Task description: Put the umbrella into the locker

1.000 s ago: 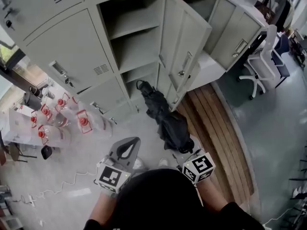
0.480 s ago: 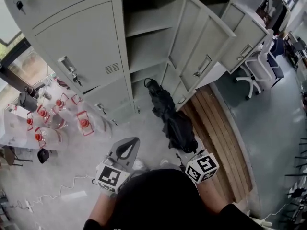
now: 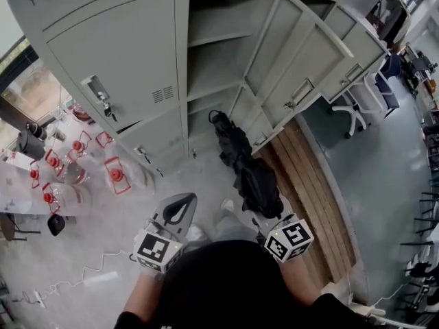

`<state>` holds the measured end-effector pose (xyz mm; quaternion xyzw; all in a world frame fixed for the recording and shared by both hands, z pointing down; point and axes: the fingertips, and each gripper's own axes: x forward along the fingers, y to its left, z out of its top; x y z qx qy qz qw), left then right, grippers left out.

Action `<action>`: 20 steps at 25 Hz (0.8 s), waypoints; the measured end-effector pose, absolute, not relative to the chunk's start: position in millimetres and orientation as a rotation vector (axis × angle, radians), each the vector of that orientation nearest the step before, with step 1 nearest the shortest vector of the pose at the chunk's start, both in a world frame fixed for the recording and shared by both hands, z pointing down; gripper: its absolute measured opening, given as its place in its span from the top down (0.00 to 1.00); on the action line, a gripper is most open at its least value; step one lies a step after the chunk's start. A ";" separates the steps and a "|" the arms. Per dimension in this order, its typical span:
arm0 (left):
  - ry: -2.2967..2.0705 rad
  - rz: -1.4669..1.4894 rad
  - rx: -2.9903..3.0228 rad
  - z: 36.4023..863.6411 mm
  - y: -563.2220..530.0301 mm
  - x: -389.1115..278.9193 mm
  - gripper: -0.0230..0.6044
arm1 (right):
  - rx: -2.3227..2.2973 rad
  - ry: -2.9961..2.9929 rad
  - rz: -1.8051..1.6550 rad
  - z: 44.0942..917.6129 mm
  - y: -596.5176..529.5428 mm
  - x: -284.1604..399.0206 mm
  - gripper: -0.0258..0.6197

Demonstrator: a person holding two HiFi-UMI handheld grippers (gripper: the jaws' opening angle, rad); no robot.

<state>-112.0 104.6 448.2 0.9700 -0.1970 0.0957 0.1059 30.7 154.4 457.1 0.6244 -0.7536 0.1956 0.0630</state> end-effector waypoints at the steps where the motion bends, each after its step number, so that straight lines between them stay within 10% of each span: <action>1: -0.582 0.280 2.864 447.9 100.8 -110.6 0.94 | 1.886 -2.276 0.591 456.8 150.8 32.6 0.65; 20: -0.706 0.339 2.841 449.3 25.3 -27.1 0.94 | 1.773 -2.351 0.574 463.6 45.2 107.0 0.65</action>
